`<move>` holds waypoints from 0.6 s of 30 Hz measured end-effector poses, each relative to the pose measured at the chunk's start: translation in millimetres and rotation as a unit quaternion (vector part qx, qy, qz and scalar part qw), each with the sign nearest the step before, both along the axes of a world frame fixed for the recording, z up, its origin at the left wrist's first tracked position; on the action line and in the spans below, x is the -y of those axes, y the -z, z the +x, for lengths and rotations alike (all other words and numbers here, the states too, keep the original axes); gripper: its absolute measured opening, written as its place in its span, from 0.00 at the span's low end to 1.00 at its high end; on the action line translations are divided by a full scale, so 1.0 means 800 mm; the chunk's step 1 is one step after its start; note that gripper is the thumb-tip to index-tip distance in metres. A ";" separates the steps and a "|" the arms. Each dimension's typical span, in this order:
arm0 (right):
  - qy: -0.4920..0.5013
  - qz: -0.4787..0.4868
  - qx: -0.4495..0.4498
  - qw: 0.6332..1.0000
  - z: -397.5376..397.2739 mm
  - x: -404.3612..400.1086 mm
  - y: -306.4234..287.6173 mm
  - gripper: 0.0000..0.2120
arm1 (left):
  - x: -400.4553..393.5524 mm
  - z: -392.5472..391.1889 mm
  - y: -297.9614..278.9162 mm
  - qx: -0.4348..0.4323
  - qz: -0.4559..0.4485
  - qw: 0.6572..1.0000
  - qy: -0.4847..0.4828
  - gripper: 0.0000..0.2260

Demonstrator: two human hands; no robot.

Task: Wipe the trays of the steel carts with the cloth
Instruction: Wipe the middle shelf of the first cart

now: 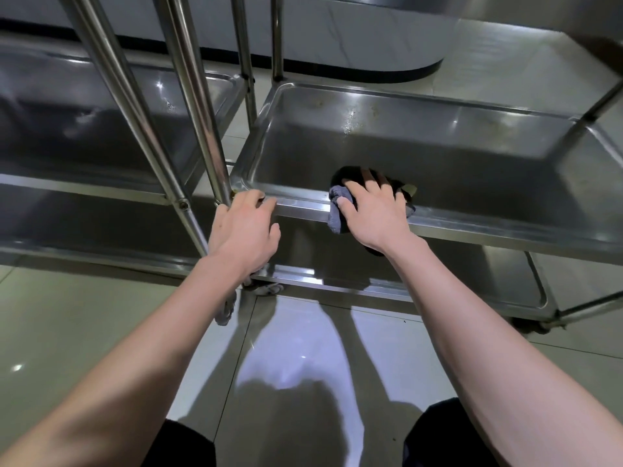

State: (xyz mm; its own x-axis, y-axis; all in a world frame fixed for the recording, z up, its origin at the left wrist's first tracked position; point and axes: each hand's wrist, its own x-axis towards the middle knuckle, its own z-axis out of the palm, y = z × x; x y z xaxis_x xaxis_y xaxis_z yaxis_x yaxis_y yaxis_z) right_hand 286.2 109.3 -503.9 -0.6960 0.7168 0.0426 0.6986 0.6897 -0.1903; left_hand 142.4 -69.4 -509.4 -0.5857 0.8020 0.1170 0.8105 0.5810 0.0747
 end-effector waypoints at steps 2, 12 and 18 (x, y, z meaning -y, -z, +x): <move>-0.009 -0.023 -0.002 1.000 -0.008 0.003 0.000 0.23 | 0.003 -0.002 0.002 0.002 0.007 1.000 0.007 0.22; -0.091 -0.021 0.019 0.995 -0.081 0.028 0.008 0.23 | 0.020 -0.022 0.007 -0.012 0.006 0.999 0.034 0.21; -0.118 -0.054 0.010 0.991 -0.111 0.031 0.007 0.23 | 0.027 -0.028 0.008 -0.014 0.004 1.000 0.018 0.22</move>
